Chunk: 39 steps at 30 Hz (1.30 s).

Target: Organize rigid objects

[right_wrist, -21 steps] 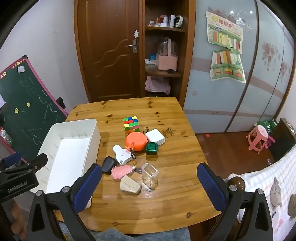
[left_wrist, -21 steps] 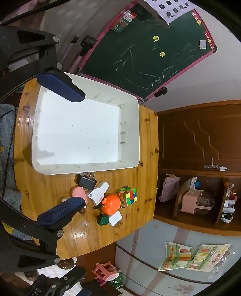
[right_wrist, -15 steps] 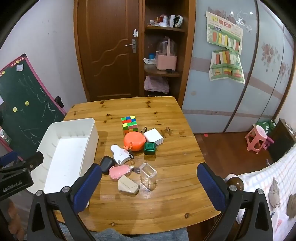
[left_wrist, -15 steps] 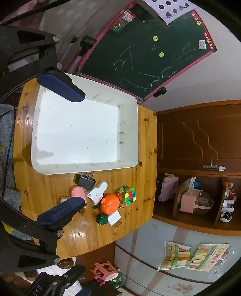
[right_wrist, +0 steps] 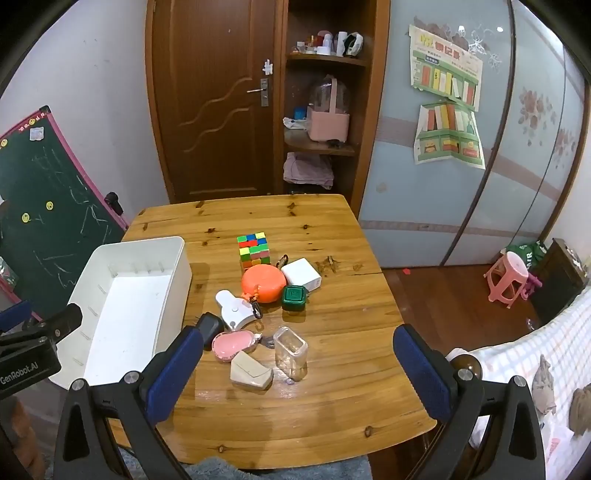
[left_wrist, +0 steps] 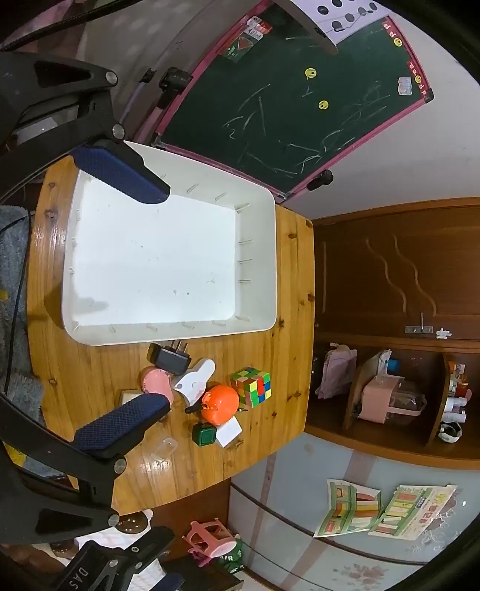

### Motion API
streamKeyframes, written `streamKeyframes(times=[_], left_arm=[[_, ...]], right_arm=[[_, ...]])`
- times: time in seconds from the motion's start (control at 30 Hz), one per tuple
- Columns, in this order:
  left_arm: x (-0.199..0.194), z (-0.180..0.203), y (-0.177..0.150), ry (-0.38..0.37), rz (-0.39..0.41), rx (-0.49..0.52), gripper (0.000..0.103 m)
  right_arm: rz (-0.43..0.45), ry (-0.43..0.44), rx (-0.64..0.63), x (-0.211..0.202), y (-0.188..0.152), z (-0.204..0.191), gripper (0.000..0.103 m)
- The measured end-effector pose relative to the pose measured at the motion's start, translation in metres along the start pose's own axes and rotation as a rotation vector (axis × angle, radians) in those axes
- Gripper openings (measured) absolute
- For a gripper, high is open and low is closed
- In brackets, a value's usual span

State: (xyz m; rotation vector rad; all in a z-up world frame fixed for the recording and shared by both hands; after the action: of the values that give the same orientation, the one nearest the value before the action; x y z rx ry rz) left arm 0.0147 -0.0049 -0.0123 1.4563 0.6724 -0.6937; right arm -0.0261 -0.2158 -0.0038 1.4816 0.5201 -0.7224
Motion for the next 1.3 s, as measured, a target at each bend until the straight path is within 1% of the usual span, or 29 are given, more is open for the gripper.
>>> streamKeyframes(times=[0.5, 0.63, 0.83, 1.13, 1.3], left_arm=[[-0.0023, 0.0000, -0.0034, -0.022, -0.010, 0.014, 0.103], [-0.0041, 0.0005, -0.0035, -0.041, -0.002, 0.020, 0.103], [-0.0081, 0.0010, -0.0018, -0.046, 0.021, 0.028, 0.103], [-0.0080, -0.0013, -0.0008, -0.038, 0.020, 0.019, 0.103], [-0.0065, -0.0029, -0.0006, -0.046, 0.014, 0.023, 0.103]], right_arm=[[-0.010, 0.002, 0.001, 0.0023, -0.0006, 0.0003, 0.103], [-0.011, 0.000, 0.003, 0.0026, -0.0017, -0.0007, 0.103], [-0.010, 0.000, 0.001, 0.0023, -0.0015, 0.0000, 0.103], [-0.013, -0.005, 0.004, 0.0025, -0.0040, -0.0007, 0.103], [-0.014, -0.008, 0.003, 0.0048, -0.0066, -0.0024, 0.103]])
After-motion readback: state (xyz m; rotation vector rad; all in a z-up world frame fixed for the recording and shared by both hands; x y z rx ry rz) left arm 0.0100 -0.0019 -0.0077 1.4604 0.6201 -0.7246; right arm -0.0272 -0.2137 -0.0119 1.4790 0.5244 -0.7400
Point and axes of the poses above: each gripper's, at about its wrist camera, not at the fingertips, and x roughly the way its jaws point, z to its right, y to its top, the point moved 2 cm from there along x, roughly the way its jaws point
